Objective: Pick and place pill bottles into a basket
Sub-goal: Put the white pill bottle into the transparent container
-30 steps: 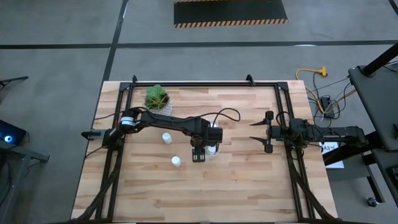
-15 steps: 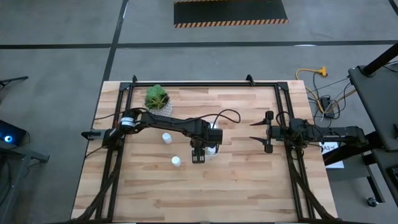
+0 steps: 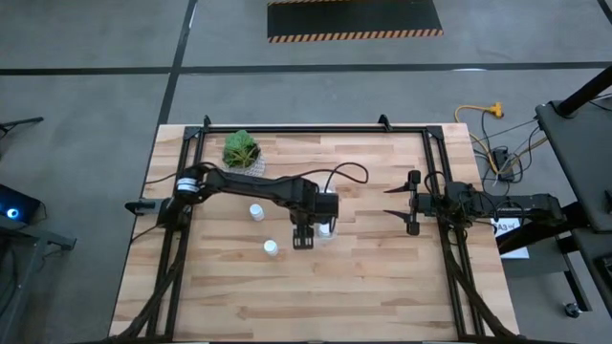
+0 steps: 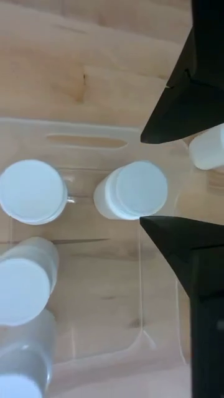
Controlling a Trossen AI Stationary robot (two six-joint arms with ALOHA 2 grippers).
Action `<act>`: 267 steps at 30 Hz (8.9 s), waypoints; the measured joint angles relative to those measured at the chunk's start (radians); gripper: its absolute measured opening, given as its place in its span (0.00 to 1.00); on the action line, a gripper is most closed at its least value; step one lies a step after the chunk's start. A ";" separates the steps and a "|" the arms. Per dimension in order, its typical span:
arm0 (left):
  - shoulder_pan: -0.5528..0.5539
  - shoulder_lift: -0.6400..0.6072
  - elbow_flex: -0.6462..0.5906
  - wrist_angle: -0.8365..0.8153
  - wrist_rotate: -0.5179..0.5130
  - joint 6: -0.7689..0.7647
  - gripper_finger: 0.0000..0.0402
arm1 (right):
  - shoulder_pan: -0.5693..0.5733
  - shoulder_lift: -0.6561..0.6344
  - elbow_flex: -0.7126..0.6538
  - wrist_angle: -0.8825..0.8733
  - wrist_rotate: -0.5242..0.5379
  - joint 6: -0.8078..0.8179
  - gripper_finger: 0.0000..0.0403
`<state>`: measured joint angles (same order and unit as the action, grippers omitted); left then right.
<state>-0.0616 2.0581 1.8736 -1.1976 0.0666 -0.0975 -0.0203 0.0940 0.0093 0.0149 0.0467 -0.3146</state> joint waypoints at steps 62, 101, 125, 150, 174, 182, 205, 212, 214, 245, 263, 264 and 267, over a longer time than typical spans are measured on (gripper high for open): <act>-0.248 -0.293 -0.049 0.036 0.018 0.286 0.58 | 0.000 0.000 0.000 0.000 0.000 0.000 0.62; -0.246 -0.308 -0.429 0.153 -0.051 0.288 0.60 | 0.000 0.000 0.000 0.000 0.000 0.000 0.62; -0.195 -0.504 -0.693 0.359 -0.054 0.259 0.60 | 0.000 0.000 0.000 0.000 0.001 0.000 0.62; -0.197 -0.456 -0.730 0.406 -0.043 0.207 0.60 | 0.000 0.000 0.000 0.000 0.000 0.000 0.62; -0.198 -0.456 -0.795 0.488 -0.024 0.178 0.60 | 0.000 0.000 0.000 0.000 0.000 0.000 0.62; -0.198 -0.456 -0.795 0.491 -0.024 0.178 0.55 | 0.000 0.000 0.000 0.000 0.000 0.000 0.62; -0.198 -0.456 -0.773 0.489 -0.024 0.130 0.35 | 0.000 0.000 0.000 0.000 0.000 0.000 0.62; -0.198 -0.456 -0.711 0.403 -0.026 0.134 0.35 | 0.000 0.000 0.000 0.000 0.000 0.000 0.62; -0.197 -0.456 -0.686 0.371 -0.040 0.136 0.35 | 0.000 0.000 0.000 0.000 0.000 0.000 0.62; -0.006 -0.457 -0.401 0.157 -0.074 0.259 0.35 | 0.000 0.000 0.000 0.000 0.000 0.000 0.62; 0.055 -0.285 -0.213 0.073 -0.051 0.333 0.35 | -0.001 0.010 0.001 0.002 0.000 0.000 0.62; 0.056 -0.268 -0.189 0.066 -0.049 0.341 0.35 | -0.001 0.011 0.001 0.002 0.001 0.000 0.62; 0.056 -0.213 -0.120 0.048 -0.044 0.362 0.35 | 0.000 0.015 0.001 0.000 0.001 0.000 0.62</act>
<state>-0.0055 1.8449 1.7535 -1.1492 0.0223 0.2650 -0.0204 0.1092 0.0101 0.0153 0.0477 -0.3149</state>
